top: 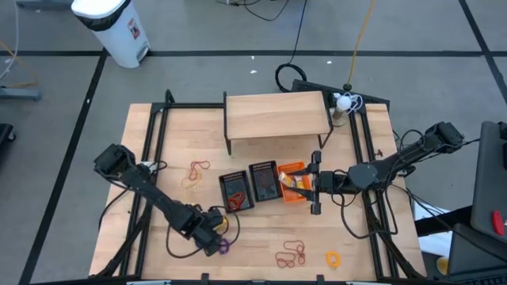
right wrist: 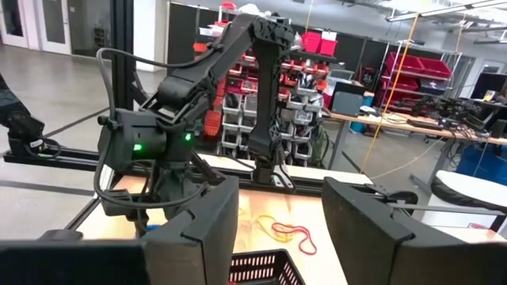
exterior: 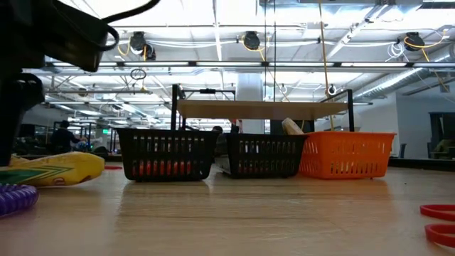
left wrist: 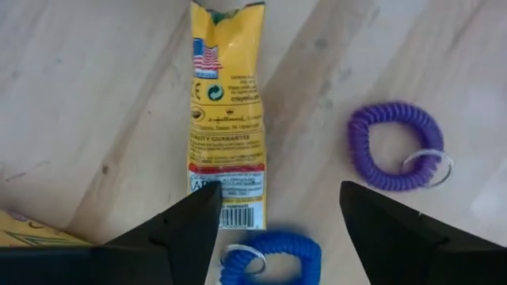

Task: Pick & Place Office Desk Supplies
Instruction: Put the yellow crayon bag into the orange bin

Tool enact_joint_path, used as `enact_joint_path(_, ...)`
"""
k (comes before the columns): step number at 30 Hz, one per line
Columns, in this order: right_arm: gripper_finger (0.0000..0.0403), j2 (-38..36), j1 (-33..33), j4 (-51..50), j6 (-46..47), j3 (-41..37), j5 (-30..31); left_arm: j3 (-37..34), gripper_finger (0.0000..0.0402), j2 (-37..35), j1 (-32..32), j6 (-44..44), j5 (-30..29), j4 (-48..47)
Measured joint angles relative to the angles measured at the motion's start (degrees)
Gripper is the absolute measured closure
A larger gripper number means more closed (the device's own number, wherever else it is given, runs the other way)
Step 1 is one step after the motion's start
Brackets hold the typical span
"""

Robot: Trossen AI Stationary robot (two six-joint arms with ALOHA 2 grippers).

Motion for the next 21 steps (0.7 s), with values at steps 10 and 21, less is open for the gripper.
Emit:
enact_joint_path(10, 0.0232, 0.00, 0.02, -0.79, 0.07, 0.00, 0.00, -0.02, 0.0135, 0.00, 1.39, -1.08, 4.46, -0.97)
enact_joint_path(21, 0.0232, 0.00, 0.00, -0.73, 0.04, 0.00, 0.00, -0.24, 0.0135, -1.14, 2.52, -1.48, 13.68, -0.62)
